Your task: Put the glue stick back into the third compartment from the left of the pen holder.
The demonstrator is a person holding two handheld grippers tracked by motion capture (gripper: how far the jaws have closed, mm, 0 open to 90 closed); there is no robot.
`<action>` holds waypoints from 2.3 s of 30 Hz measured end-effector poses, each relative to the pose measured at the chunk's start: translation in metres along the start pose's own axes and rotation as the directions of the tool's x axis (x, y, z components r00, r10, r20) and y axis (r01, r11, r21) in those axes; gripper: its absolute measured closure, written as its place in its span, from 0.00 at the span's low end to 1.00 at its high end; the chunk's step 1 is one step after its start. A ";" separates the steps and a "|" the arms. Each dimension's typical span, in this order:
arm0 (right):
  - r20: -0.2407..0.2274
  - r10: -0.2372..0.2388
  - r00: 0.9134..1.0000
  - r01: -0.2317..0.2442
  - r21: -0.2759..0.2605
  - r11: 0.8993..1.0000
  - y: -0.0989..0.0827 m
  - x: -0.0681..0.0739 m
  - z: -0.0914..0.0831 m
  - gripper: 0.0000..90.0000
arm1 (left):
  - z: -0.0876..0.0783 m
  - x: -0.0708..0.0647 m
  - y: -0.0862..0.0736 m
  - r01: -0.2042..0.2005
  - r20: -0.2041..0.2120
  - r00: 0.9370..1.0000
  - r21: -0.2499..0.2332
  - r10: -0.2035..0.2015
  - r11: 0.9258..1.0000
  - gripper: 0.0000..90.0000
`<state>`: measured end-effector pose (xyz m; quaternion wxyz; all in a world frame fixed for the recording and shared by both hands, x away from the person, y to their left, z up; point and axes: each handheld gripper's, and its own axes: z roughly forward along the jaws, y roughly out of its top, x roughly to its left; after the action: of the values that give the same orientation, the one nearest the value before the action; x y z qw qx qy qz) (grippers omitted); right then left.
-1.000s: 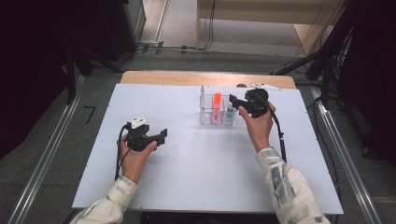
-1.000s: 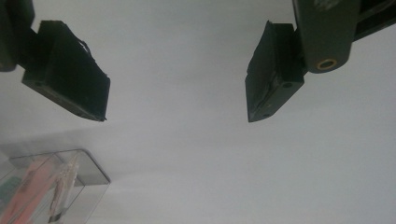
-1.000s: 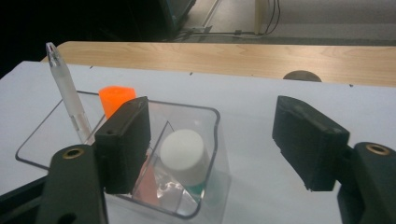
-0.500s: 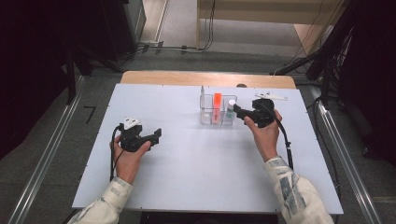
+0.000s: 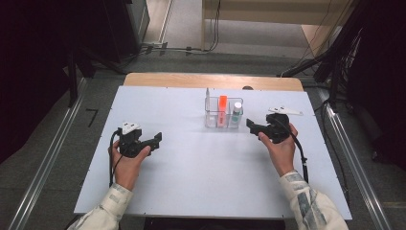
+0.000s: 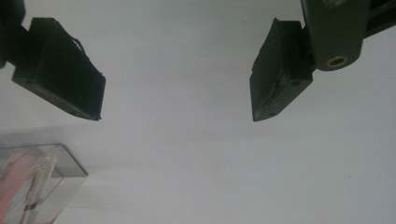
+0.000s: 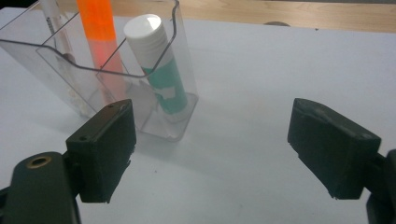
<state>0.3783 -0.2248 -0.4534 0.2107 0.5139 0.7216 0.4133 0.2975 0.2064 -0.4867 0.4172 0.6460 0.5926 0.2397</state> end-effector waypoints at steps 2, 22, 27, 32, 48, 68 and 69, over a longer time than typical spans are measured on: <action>0.005 -0.014 1.000 0.014 0.004 1.000 -0.003 0.000 -0.002 0.15 | -0.002 0.001 0.000 -0.004 -0.001 1.000 0.002 0.004 1.000 0.21; 0.054 -0.061 0.997 0.059 0.045 0.997 -0.036 -0.018 -0.033 0.15 | -0.018 0.006 -0.007 -0.060 -0.029 0.998 -0.016 0.060 0.998 0.21; 0.062 -0.068 0.996 0.065 0.055 0.996 -0.044 -0.024 -0.041 0.15 | -0.021 0.006 -0.009 -0.070 -0.033 0.997 -0.019 0.070 0.997 0.21; 0.062 -0.061 0.996 0.057 0.064 0.996 -0.051 -0.029 -0.049 0.15 | -0.024 0.007 -0.011 -0.081 -0.034 0.996 -0.013 0.080 0.997 0.21; 0.101 -0.022 0.995 0.015 0.077 0.997 -0.068 -0.050 -0.071 0.15 | -0.027 0.008 -0.017 -0.094 -0.036 0.995 0.005 0.094 0.996 0.21; 0.155 0.019 0.988 -0.032 0.082 0.996 -0.088 -0.073 -0.097 0.15 | -0.044 0.012 -0.029 -0.088 -0.035 0.996 -0.005 0.088 0.996 0.21; 0.159 0.025 0.987 -0.038 0.082 0.996 -0.089 -0.075 -0.099 0.15 | -0.044 0.012 -0.030 -0.087 -0.035 0.996 -0.004 0.087 0.996 0.21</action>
<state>0.2846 -0.3422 -0.4782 0.2384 0.5648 0.7114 0.3436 0.2475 0.2279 -0.4899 0.3977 0.6658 0.5704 0.2705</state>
